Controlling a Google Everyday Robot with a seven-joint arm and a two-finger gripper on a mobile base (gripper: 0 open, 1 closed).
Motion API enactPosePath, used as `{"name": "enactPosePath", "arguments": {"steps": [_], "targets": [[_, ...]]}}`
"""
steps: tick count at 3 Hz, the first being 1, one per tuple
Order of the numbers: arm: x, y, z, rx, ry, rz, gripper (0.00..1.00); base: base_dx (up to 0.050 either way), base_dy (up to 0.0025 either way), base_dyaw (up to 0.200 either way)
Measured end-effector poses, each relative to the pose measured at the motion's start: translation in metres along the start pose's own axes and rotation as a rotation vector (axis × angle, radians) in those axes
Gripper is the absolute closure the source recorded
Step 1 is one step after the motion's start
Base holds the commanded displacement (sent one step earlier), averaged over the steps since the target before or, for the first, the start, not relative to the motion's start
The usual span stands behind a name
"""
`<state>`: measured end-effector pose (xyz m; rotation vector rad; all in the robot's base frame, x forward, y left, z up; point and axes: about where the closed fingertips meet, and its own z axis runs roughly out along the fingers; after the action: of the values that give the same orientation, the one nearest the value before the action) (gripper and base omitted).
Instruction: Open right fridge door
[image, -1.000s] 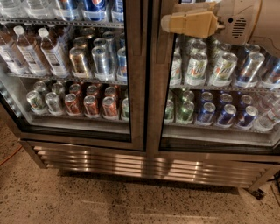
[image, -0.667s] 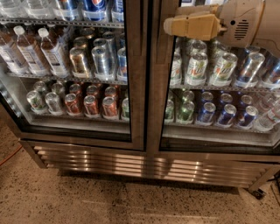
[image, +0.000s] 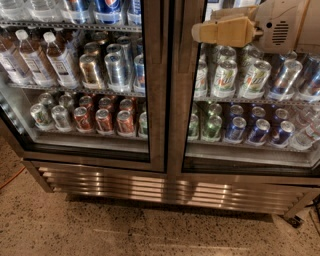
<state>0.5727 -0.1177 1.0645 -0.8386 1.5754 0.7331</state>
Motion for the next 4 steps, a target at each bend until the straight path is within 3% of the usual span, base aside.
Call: {"name": "enactPosePath", "arguments": {"steps": [2, 4], "targets": [[-0.01, -0.001, 0.001, 0.143, 0.09, -0.045, 0.39, 0.0, 0.0, 0.0], [-0.016, -0.002, -0.01, 0.246, 0.143, -0.068, 0.43, 0.0, 0.0, 0.0]]}}
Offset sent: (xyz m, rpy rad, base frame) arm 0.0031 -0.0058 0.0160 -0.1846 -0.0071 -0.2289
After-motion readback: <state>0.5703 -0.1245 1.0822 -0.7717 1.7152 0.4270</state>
